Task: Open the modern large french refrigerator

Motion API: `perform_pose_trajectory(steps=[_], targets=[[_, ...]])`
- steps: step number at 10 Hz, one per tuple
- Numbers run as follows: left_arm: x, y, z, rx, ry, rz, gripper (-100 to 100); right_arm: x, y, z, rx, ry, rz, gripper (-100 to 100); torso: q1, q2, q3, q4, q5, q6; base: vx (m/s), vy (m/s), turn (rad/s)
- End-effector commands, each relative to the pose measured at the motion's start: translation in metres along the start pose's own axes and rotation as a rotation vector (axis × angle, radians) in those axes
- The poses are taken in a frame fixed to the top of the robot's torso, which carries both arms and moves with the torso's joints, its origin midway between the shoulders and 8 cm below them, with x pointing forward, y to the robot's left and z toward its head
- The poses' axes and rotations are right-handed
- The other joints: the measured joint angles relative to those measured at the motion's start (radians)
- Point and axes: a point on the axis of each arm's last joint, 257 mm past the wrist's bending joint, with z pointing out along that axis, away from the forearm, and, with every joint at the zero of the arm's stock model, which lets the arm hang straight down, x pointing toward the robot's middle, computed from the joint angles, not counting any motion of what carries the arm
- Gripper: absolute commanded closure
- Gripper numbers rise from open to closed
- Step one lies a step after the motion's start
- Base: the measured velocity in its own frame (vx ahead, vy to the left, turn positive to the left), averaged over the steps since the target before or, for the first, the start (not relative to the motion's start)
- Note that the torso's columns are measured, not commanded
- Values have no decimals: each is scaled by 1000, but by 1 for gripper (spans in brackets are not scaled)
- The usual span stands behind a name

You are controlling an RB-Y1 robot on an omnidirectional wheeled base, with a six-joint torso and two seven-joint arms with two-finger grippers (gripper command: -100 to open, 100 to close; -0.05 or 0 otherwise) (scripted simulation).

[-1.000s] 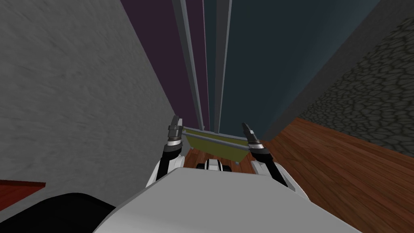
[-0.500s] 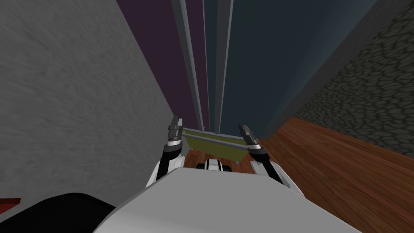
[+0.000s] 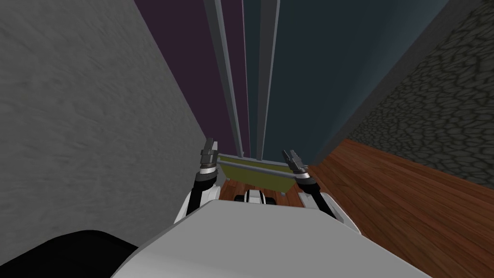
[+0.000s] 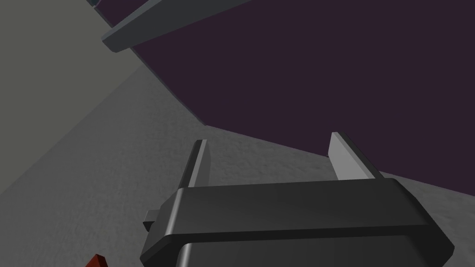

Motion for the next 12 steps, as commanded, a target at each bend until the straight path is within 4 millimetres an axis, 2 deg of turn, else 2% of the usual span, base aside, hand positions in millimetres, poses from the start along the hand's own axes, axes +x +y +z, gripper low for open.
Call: perform_pose_trajectory(steps=[1,2,3,5,8,9,10,12], targets=[[0,0,0,0,0,0,0,15,1,-4,-23,21,-93,-100,1,0,0,0,0,0,23,33,-87],[0,0,0,0,0,0,0,15,1,-4,-23,21,-121,-100,1,-1,0,0,0,0,17,33,-40],[0,0,0,0,0,0,0,25,1,-6,-39,35,-161,-100,1,0,0,0,0,0,18,36,-81],[0,0,0,0,0,0,0,25,1,-6,-40,34,-198,-100,0,0,0,0,0,0,10,22,-19],[0,0,0,0,0,0,0,44,2,-12,-75,62,-310,-100,1,0,0,0,0,0,17,28,-65],[0,0,0,0,0,0,0,44,2,-12,-75,61,-338,-100,1,-1,0,0,0,0,16,33,-44],[0,0,0,0,0,0,0,55,3,-16,-94,75,-374,-100,1,0,0,0,0,0,13,34,-90],[0,0,0,0,0,0,0,55,3,-16,-95,73,-413,-100,0,0,0,0,0,0,11,23,-21]])
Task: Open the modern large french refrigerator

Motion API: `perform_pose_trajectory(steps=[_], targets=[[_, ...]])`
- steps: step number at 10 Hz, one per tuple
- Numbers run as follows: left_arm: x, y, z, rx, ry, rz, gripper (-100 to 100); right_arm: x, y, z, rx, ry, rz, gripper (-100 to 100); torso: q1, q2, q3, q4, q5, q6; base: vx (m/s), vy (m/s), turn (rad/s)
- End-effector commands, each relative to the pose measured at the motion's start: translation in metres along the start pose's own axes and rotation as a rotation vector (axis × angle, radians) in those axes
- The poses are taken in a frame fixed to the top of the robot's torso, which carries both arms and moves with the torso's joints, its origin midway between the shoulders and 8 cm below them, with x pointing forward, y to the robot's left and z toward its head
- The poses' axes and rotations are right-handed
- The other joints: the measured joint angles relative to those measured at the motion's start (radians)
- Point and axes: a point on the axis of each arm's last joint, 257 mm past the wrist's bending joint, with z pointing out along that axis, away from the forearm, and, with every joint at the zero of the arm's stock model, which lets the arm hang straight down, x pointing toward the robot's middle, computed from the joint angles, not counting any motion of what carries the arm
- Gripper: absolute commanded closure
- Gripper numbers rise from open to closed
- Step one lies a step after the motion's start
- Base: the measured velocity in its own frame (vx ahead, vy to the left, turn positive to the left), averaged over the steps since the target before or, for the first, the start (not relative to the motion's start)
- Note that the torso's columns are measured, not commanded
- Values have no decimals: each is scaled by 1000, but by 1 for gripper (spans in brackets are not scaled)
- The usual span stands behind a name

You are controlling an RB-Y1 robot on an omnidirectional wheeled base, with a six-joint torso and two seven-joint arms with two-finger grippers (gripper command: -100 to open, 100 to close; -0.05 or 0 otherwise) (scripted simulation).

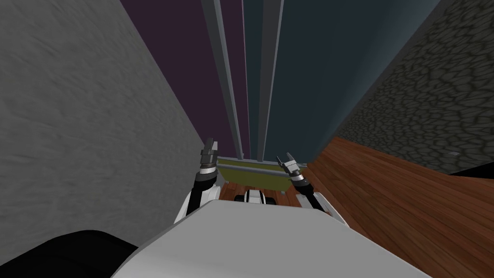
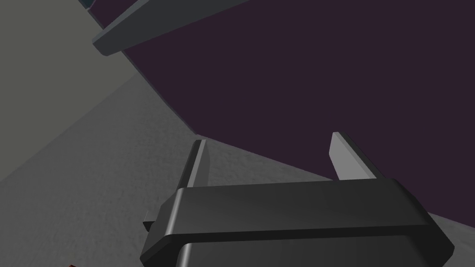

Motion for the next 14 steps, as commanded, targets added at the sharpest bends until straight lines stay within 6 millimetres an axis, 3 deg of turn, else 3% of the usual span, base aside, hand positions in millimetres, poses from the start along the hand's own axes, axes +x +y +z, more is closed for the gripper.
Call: perform_pose_trajectory(steps=[1,14], targets=[[0,0,0,0,0,0,0,11,6,-3,-23,12,-77,-100,-1,0,0,0,0,0,13,23,-88],[0,0,0,0,0,0,0,63,42,-20,-144,47,-432,-100,0,0,0,0,0,0,12,28,-53]])
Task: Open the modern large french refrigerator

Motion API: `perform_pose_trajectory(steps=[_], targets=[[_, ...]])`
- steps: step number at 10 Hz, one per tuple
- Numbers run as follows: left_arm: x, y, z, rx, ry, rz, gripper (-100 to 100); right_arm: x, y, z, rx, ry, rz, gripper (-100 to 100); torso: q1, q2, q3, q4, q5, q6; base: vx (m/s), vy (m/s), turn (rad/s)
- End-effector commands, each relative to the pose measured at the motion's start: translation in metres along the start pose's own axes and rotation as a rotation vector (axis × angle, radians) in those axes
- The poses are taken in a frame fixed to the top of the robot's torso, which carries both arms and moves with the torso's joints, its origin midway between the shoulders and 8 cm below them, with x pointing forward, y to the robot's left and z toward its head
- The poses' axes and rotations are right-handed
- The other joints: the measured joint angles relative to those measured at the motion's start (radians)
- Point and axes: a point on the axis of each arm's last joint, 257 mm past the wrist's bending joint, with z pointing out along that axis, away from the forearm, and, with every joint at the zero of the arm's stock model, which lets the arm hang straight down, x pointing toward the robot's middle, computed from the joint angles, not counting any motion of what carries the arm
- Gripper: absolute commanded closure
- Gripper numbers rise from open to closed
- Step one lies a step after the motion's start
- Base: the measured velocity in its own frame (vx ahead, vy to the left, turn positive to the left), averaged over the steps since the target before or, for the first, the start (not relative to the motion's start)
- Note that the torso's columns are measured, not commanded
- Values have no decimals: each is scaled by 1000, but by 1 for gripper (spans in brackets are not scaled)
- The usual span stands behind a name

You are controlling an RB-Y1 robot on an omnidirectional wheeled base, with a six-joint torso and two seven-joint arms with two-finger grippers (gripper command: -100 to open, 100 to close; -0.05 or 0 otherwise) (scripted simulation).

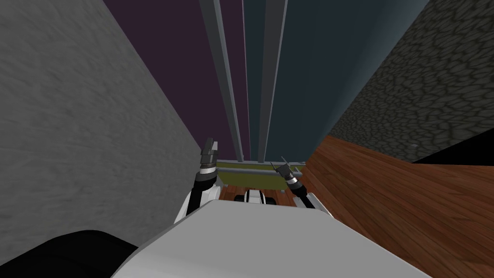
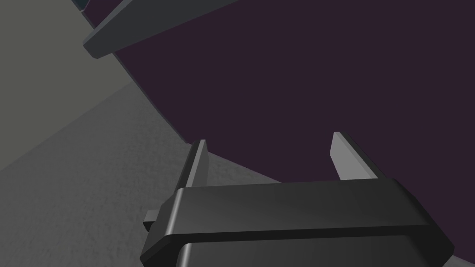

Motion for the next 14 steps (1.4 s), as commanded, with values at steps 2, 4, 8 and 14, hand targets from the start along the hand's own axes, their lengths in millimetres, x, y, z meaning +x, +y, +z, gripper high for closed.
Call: perform_pose_trajectory(steps=[2,4,8,14], targets=[[0,0,0,0,0,0,0,9,20,-2,-36,1,-93,-100,0,0,0,0,0,0,13,29,-52],[0,0,0,0,0,0,0,13,30,-3,-49,-1,-139,-100,0,0,0,0,0,0,13,27,-51],[0,0,0,0,0,0,0,17,50,-3,-67,-9,-215,-100,0,0,0,0,0,0,9,24,-45],[0,0,0,0,0,0,0,13,88,7,-59,-33,-277,-100,0,0,0,0,0,0,8,23,-46]])
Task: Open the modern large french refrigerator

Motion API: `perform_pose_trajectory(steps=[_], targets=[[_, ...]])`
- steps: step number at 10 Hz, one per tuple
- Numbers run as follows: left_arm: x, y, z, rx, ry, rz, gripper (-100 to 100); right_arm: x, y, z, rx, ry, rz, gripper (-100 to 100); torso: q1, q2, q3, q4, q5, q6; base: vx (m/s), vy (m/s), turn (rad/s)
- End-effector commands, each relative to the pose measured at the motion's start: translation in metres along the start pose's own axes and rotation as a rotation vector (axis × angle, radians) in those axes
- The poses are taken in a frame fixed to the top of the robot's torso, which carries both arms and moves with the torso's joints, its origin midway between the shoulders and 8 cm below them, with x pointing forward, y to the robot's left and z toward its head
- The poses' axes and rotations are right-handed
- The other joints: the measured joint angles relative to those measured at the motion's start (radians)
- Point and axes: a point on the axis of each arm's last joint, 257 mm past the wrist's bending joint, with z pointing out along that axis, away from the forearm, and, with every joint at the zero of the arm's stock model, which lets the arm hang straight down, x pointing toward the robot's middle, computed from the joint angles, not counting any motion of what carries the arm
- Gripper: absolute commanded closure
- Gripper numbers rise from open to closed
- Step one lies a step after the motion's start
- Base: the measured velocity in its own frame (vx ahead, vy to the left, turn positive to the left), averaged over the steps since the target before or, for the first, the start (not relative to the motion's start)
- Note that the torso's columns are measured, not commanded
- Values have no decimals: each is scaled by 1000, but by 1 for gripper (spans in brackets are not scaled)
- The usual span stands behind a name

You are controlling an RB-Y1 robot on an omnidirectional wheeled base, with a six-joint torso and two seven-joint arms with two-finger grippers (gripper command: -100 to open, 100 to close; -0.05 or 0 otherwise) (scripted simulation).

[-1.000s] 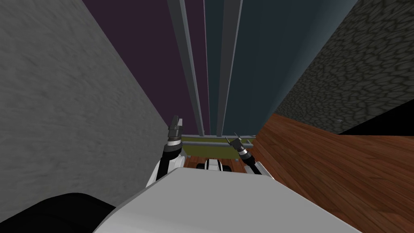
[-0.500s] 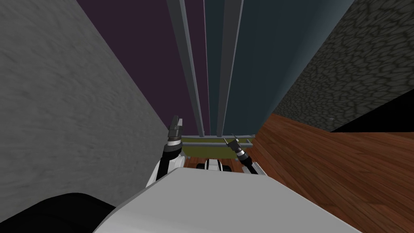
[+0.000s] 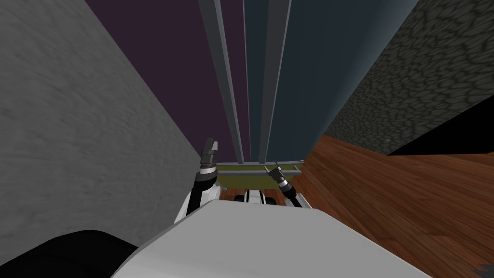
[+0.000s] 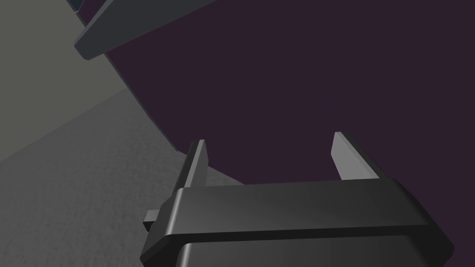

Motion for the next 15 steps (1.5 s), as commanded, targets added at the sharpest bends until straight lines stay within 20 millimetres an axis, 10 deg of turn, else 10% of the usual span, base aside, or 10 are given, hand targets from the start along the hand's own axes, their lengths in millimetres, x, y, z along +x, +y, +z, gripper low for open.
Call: perform_pose_trajectory(steps=[1,10,11,15], targets=[[0,0,0,0,0,0,0,-13,21,11,23,-14,-17,-100,0,0,0,0,0,0,10,30,-48],[0,0,0,0,0,0,0,-22,18,45,56,-22,0,-100,0,0,0,0,0,0,2,22,-8],[0,0,0,0,0,0,0,-24,26,35,56,-20,2,100,-2,0,0,0,0,0,10,-30,-18],[0,0,0,0,0,0,0,-32,30,37,28,-68,22,100,2,-3,-1,-2,0,-1,-19,-64,38]])
